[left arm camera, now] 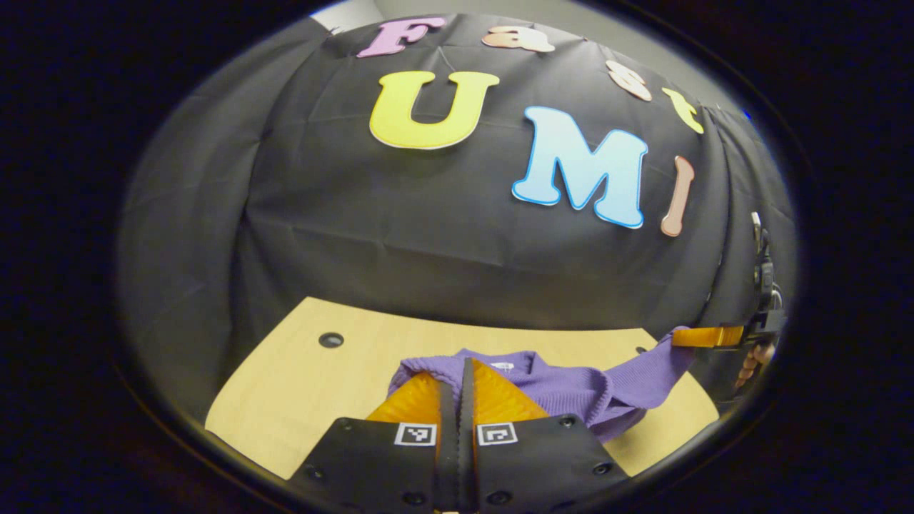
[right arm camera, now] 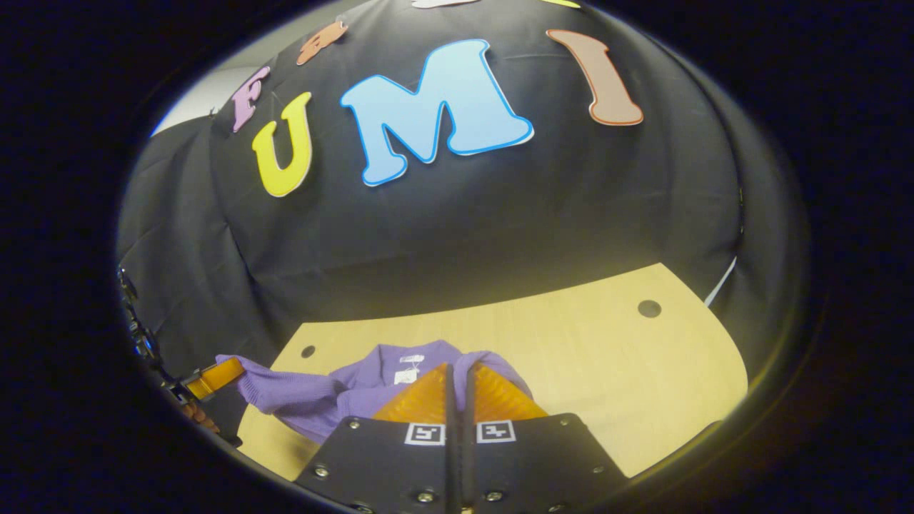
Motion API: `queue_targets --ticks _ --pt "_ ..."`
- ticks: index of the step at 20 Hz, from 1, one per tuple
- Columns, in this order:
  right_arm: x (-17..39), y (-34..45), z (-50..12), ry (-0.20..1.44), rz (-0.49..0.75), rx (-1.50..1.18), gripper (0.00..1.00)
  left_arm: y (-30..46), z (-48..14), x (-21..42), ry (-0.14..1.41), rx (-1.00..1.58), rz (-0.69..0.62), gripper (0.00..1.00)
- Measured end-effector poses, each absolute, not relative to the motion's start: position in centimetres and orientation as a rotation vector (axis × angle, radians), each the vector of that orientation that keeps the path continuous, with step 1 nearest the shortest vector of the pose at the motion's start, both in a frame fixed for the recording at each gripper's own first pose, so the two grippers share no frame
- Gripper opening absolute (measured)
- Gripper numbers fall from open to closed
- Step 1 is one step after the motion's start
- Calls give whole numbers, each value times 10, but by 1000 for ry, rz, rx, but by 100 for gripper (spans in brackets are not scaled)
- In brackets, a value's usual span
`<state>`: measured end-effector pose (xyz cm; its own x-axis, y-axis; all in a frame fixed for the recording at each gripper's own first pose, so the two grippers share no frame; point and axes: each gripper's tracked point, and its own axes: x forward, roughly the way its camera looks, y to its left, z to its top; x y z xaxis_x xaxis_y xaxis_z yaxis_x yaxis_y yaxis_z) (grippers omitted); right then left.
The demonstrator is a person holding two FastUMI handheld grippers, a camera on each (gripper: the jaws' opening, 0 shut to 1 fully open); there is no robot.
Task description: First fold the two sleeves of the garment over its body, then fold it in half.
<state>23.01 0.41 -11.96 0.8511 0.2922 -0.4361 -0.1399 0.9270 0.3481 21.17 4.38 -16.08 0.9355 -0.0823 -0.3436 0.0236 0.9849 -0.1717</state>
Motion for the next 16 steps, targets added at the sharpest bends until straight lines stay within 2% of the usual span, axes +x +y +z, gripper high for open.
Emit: queue_targets --ticks 7,12,16 --pt "321 13 -163 508 244 318 1 44 -217 306 365 -61 -1 6" --pt "363 20 -201 504 225 311 2 65 -265 328 379 -59 88 6" --pt "375 28 -221 481 216 230 3 71 -292 341 391 -51 124 6"
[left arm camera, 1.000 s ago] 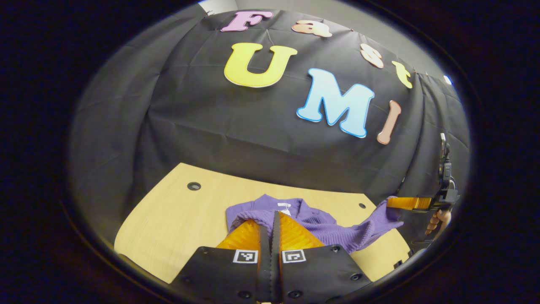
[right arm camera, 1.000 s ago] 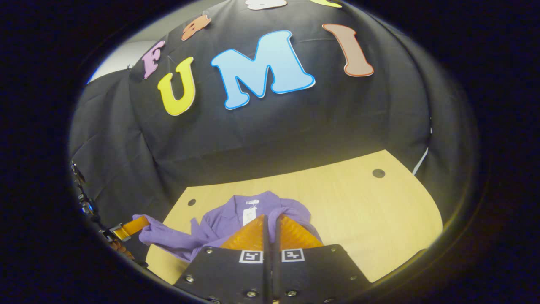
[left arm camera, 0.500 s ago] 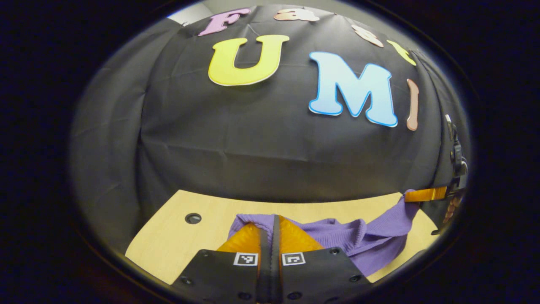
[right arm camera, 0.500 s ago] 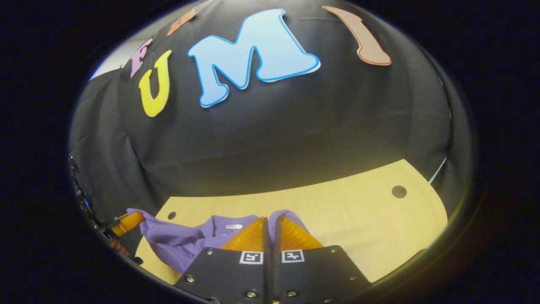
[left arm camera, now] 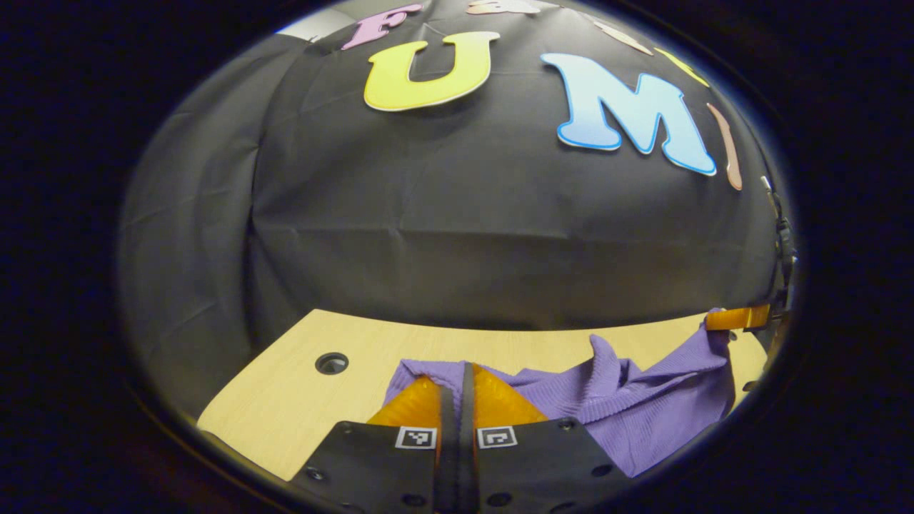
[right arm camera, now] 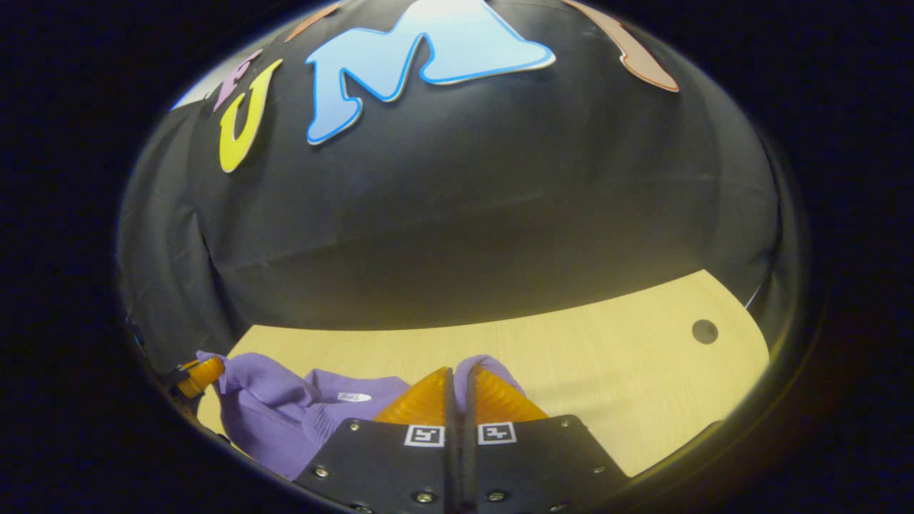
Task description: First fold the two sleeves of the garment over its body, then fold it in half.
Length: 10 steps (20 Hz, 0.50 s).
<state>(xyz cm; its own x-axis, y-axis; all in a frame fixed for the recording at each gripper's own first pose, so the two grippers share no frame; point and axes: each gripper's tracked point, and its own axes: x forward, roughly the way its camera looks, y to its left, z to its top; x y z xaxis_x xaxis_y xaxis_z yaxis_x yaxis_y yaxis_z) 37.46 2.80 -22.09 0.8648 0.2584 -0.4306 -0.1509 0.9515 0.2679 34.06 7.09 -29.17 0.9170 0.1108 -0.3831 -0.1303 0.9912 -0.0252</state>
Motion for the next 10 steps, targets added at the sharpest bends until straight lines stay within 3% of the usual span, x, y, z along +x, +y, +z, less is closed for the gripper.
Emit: queue_targets --ticks 2,6,8,10 --pt "375 30 -225 468 216 180 3 69 -301 344 397 -43 135 6" --pt "379 32 -233 478 210 142 5 57 -317 348 432 -28 121 17" --pt "379 30 -235 484 201 122 8 49 -318 349 445 -26 104 15" --pt "378 29 -233 486 198 103 11 40 -315 345 453 -29 89 32"
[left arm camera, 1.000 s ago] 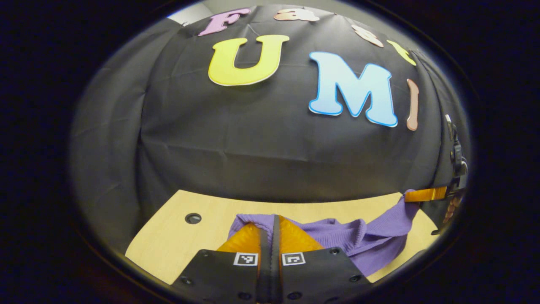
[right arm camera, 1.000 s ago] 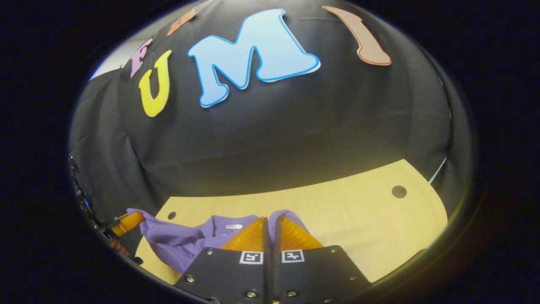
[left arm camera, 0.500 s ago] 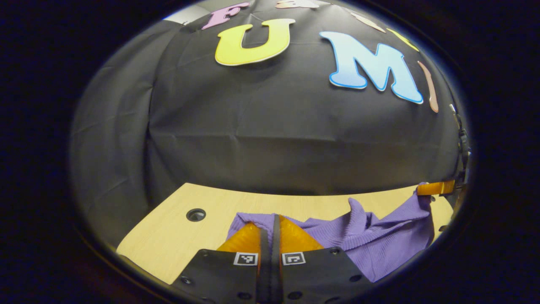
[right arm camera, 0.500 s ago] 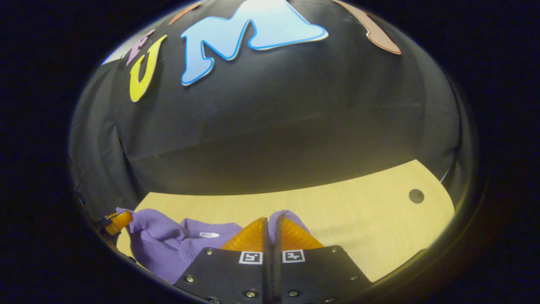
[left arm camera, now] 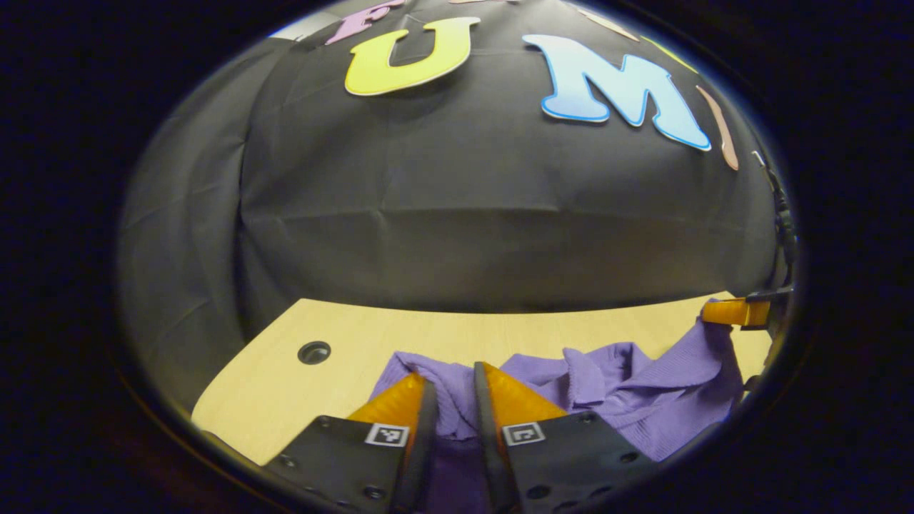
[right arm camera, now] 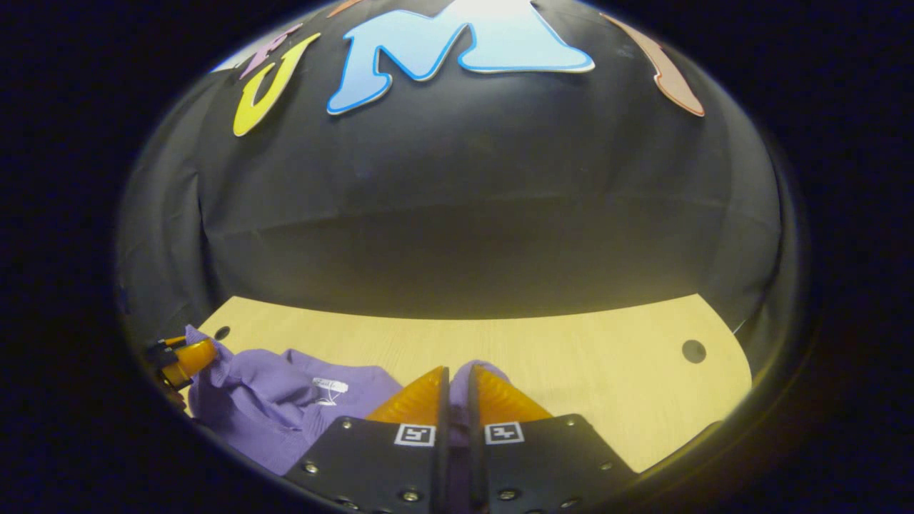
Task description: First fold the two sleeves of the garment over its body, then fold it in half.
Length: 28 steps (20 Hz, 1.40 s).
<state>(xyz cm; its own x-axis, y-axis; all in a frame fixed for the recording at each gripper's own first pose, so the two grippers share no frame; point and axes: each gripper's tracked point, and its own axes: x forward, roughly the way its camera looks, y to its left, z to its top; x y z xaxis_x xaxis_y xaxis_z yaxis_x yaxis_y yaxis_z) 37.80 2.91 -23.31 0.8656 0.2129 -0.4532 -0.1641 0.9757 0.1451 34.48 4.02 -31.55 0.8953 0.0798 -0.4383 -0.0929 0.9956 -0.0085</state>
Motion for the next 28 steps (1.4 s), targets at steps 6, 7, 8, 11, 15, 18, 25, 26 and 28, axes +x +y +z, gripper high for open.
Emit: queue_targets --ticks 6,7,8,11,15,18,25,26,28 --pt "362 20 -198 435 191 46 46 35 -287 332 431 -32 90 74" --pt "359 17 -191 422 182 33 48 34 -281 330 420 -27 84 74" --pt "354 15 -184 412 180 22 49 33 -275 328 413 -20 77 81" --pt "338 12 -159 376 160 -14 71 30 -261 317 403 -11 59 90" --pt "309 8 -119 311 121 -51 82 35 -229 297 357 -21 43 90" --pt "282 11 -92 273 100 -64 82 40 -202 278 325 -22 34 91" --pt "222 32 -39 196 93 -105 82 43 -137 222 253 -23 7 91" --pt "213 36 -32 185 92 -108 82 44 -129 214 246 -18 5 91" --pt "194 44 -18 157 86 -113 82 46 -114 196 234 -17 2 91"
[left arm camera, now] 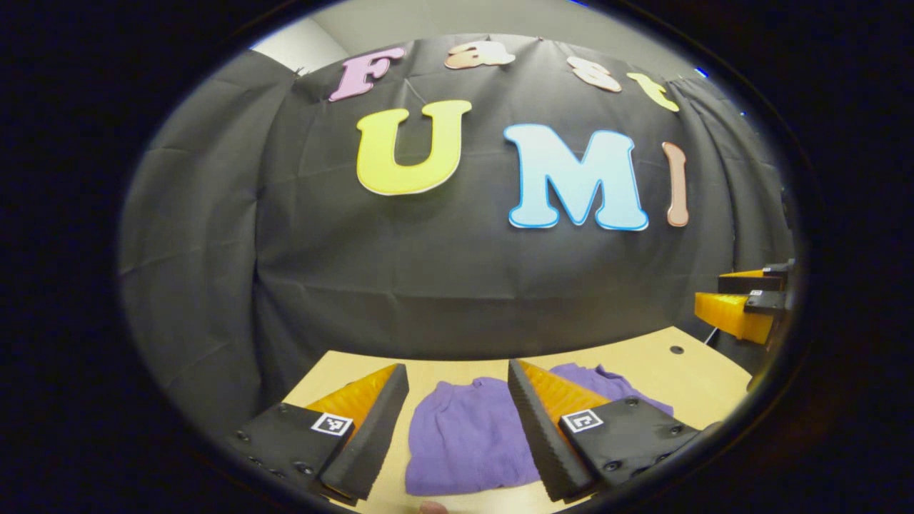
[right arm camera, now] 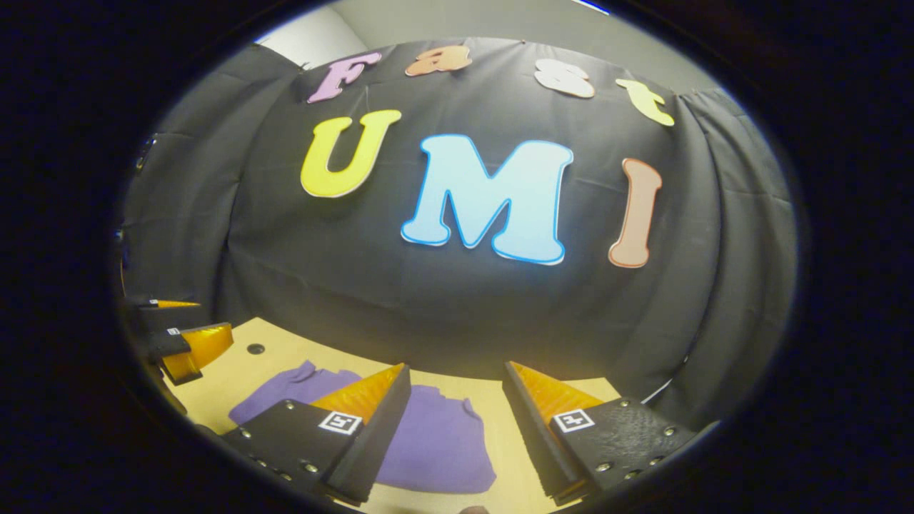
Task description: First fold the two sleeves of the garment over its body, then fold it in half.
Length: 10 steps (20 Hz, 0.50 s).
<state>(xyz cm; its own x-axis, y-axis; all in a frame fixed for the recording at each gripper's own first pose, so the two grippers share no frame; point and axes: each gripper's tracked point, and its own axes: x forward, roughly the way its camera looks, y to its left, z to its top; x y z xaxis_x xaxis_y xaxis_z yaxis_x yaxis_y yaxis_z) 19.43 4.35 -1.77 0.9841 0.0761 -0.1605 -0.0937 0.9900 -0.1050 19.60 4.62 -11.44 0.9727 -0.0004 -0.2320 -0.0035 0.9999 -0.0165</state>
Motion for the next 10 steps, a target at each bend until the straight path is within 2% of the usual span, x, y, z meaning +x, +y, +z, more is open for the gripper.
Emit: queue_targets --ticks 10 --pt "128 65 13 122 78 -33 82 46 -61 130 128 -22 -10 91"
